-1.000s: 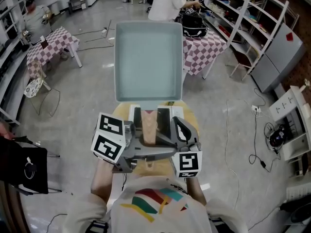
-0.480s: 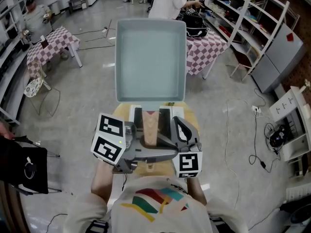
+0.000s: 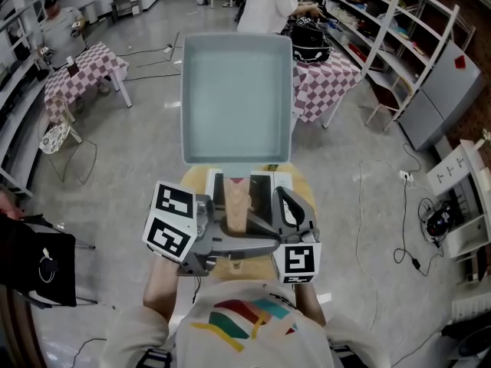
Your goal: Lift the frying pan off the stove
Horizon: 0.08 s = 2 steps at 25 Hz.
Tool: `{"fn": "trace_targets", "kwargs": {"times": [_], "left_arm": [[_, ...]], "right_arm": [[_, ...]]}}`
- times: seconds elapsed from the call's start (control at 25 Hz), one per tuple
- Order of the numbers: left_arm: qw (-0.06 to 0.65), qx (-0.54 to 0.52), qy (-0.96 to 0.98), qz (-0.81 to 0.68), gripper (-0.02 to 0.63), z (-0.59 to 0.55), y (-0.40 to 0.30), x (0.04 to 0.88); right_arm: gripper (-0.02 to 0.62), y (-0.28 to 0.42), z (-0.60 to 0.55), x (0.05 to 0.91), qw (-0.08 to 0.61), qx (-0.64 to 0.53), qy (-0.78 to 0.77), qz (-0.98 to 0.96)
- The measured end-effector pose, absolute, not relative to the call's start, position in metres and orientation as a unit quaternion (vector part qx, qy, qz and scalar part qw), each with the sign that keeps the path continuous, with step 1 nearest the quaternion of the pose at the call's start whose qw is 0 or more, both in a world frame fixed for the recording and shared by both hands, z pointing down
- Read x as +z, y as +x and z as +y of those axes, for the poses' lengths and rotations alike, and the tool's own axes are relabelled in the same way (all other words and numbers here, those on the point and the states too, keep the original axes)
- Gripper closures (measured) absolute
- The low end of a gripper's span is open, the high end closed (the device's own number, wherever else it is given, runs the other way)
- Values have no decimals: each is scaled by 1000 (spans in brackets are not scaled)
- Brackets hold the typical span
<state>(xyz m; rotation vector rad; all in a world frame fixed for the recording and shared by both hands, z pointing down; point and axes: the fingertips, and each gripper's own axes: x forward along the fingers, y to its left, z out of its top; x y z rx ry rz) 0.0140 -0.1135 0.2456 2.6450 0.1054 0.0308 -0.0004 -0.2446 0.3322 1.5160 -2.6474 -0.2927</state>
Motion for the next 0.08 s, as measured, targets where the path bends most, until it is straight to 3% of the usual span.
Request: {"fn": "trace_targets", "kwargs": {"times": [0.08], "left_arm": [[245, 9, 969, 39, 600, -114, 14, 243]], "right_arm": [[597, 0, -246, 330, 39, -97, 495, -863]]}}
